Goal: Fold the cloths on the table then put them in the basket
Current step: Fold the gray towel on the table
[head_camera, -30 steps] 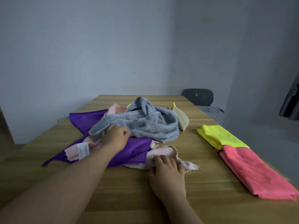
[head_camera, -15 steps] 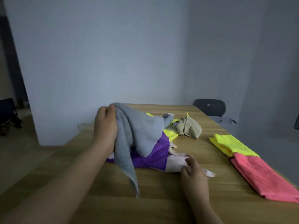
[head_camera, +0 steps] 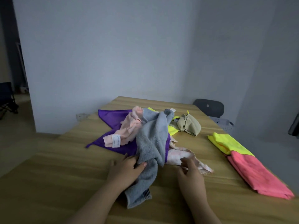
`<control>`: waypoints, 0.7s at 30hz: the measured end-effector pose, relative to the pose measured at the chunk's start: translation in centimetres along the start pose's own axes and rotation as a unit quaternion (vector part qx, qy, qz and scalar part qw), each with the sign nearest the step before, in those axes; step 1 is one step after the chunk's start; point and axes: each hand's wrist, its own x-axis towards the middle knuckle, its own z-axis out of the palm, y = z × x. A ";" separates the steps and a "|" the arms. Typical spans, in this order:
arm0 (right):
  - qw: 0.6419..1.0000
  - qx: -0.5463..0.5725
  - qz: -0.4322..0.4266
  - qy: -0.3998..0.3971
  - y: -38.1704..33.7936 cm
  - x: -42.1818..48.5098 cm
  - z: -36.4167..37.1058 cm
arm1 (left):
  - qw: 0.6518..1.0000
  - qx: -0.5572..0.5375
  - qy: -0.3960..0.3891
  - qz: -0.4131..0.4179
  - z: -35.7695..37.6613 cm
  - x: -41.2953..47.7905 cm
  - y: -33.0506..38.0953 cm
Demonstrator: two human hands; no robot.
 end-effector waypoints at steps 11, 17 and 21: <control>0.995 0.081 -0.037 -0.050 -1.2 0.5 -0.1 | 0.829 -0.549 0.087 -0.063 -2.2 -0.1 1.8; 0.827 0.499 0.154 -0.208 -3.2 0.4 -0.3 | 0.919 -0.342 -0.159 0.116 -0.4 -1.8 2.6; 0.809 0.528 0.187 -0.180 -2.0 1.0 -0.8 | 0.910 -0.355 -0.112 0.180 0.1 -2.8 3.5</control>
